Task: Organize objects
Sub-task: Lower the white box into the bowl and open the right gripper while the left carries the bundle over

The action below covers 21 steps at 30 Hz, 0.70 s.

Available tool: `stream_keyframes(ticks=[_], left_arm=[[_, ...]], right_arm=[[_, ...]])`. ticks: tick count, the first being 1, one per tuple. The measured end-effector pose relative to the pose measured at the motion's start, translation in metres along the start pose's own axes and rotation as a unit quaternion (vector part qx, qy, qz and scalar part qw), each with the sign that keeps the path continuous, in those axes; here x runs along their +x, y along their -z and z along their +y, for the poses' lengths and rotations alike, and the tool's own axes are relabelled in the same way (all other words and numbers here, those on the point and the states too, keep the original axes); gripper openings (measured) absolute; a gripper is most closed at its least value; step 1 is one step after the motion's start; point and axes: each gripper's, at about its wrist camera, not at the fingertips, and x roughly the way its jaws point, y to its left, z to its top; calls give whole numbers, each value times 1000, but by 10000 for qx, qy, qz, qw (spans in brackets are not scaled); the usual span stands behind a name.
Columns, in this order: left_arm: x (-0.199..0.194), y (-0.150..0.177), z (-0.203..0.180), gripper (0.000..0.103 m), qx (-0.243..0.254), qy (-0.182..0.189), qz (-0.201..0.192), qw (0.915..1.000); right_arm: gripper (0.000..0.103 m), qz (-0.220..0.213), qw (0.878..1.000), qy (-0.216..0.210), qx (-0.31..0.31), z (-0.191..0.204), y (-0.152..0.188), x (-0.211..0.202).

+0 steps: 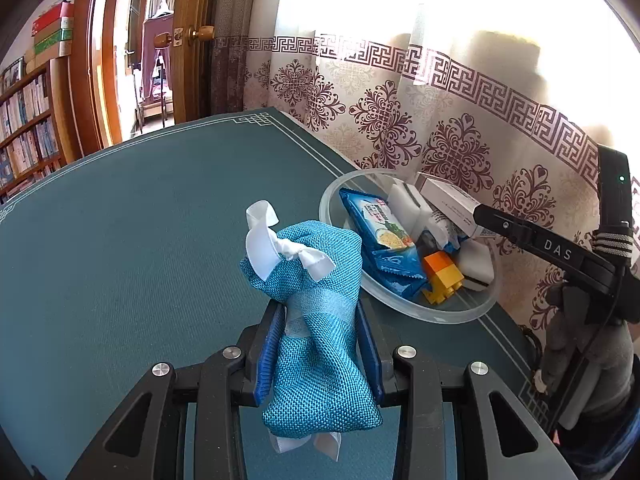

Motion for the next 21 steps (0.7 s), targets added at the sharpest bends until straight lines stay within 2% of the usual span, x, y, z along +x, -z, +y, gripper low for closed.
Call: stream_keyframes(ticks=[5,12,21], left_arm=[[11,-14,-13,38,-84,132,47,9999],[37,-38,-31,38,-107,81,120,9998],[75,-60,-41,38,-239,68,366,9990]], right_arm=[[74,-163,9997,16,-153,4,8,-22],[74,-339,9982,-121,-471,16,19,-51],[74,-422,9977,-276,-450,12,28,-67]])
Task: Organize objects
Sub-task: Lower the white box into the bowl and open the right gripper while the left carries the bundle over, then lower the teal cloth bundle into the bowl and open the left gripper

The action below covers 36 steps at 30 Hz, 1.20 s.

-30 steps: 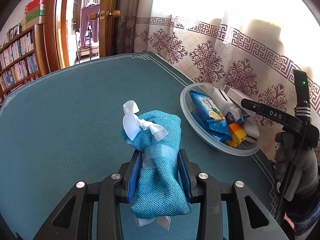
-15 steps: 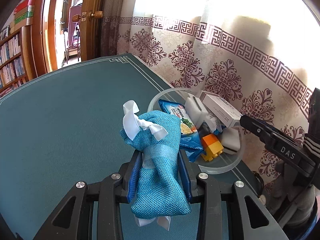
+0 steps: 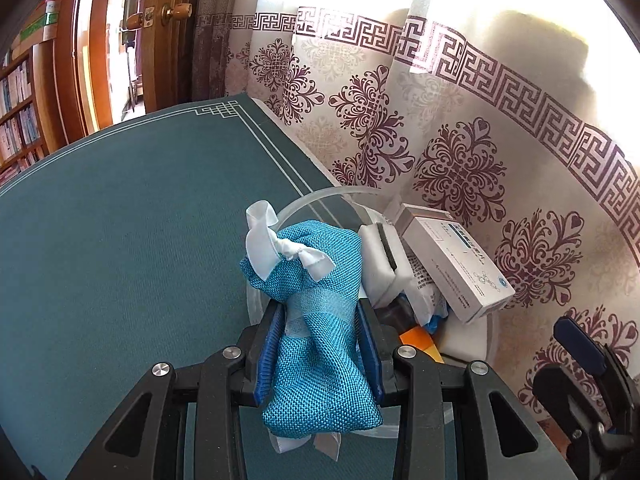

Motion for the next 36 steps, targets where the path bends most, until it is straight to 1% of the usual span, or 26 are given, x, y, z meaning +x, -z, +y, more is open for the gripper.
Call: stream_keyframes(ticks=[9,11,12,13,15,20,22,25,28,34,36], left_arm=[[14,-5,-13,39,15,52,50,10000],[15,-6,-15,46,-7,95,57,9999],[15,-5,-15,53,-20,125,55,9999],[14,-5,-16,57,-23,161,50,9999],[11,-4,-17,67,-20,236,23,9997],[2,-2,-17,73,-5,329,-14,9995],[-3,-2,-15,77,-29,374,-61,9993],[-10,-1,-14,79,-42,472,-110,9988],[-14,1,-13,79,-45,494,-140,9987],[-14,2,-10,79,-93,570,-127,9982],[-12,2,-11,79,-120,679,-87,9976]], right_arm=[[74,65,9999,-24,144,-10,2,1],[74,68,9999,-36,147,-11,2,2],[74,72,9999,-42,143,-11,2,2],[74,74,9999,-46,141,-11,2,2],[74,82,9999,-56,141,-11,2,2],[74,112,9998,-21,159,-13,4,2],[74,137,9997,-3,180,-15,6,2],[74,186,9996,26,216,-18,9,2],[74,230,9995,37,216,-19,12,2],[74,337,9994,-33,115,-13,17,6],[74,352,9993,-49,90,-12,18,7]])
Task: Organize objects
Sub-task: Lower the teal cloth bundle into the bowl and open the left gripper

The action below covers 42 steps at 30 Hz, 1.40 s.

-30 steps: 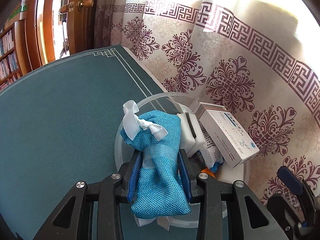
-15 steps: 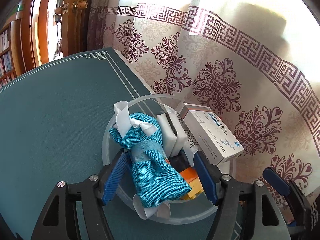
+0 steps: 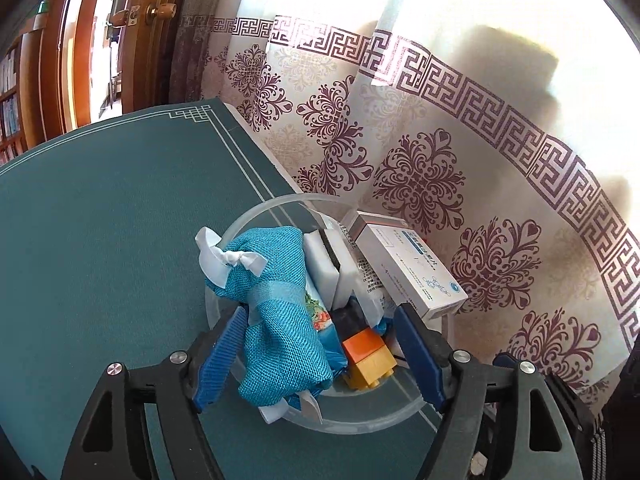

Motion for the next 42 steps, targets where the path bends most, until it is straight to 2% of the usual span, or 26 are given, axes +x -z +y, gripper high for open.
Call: stream_keyframes(ticks=[10,17,27,31,35,37,39,42], left_arm=[[1,-5,-7,83,-107,498,68,9987],[7,-3,-12,83,-245,1005,299,9942],[2,6,-9,85,-205,949,323,9948],[-9,12,-9,87,-40,595,162,9981],[-21,19,-9,92,274,-371,-203,9987],[-26,25,-10,92,506,-950,-447,9932],[-29,30,-11,95,752,-1472,-579,9845],[-36,37,-9,98,963,-1755,-718,9771]], right_arm=[[74,56,10000,-12,14,-2,2,5],[74,88,10000,-29,-18,0,3,5],[74,159,9999,-33,-40,0,5,6],[74,196,9998,-38,-32,1,6,6],[75,261,9996,-33,-55,2,8,7],[82,294,9996,-5,-38,2,9,8],[83,330,9994,19,-53,2,10,8],[87,349,9993,77,-93,4,11,8]])
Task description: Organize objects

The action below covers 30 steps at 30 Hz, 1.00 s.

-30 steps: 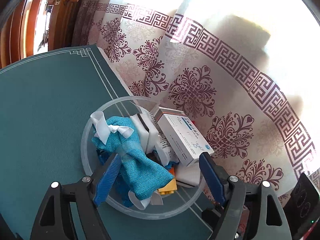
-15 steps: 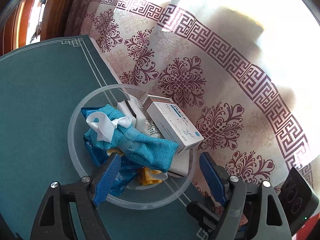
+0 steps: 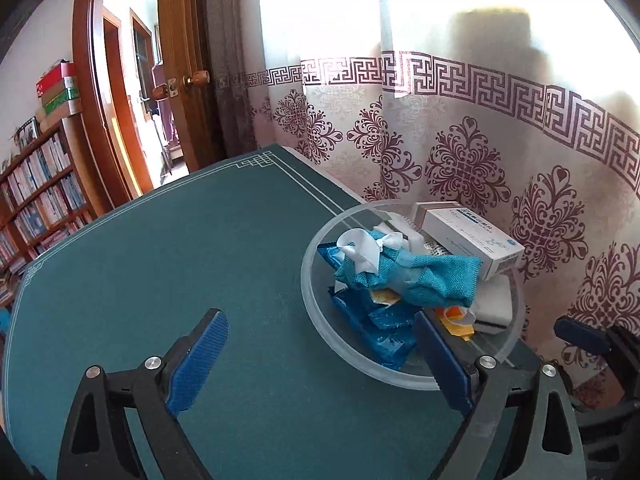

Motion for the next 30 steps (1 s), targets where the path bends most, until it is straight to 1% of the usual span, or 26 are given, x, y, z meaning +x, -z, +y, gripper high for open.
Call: stream_keyframes(ticks=[3,7,13,18,24,30], left_arm=[[-8,4,3,102,-6,-157,-138,9998],[-17,8,5,102,-11,-328,-256,9991],[-19,13,8,102,-66,-399,-202,9990],[-20,18,12,102,-128,-473,-167,9987],[-21,22,12,103,-118,-586,-109,9982],[-26,25,11,103,-112,-569,-110,9983]], right_arm=[[91,-34,10000,68,-46,3,2,-1],[93,-117,9997,172,-151,7,3,-3],[100,-305,9986,321,-279,11,2,-8],[103,-427,9975,438,-365,13,2,-13],[103,-571,9950,591,-574,18,2,-18],[103,-640,9932,627,-742,23,2,-21]])
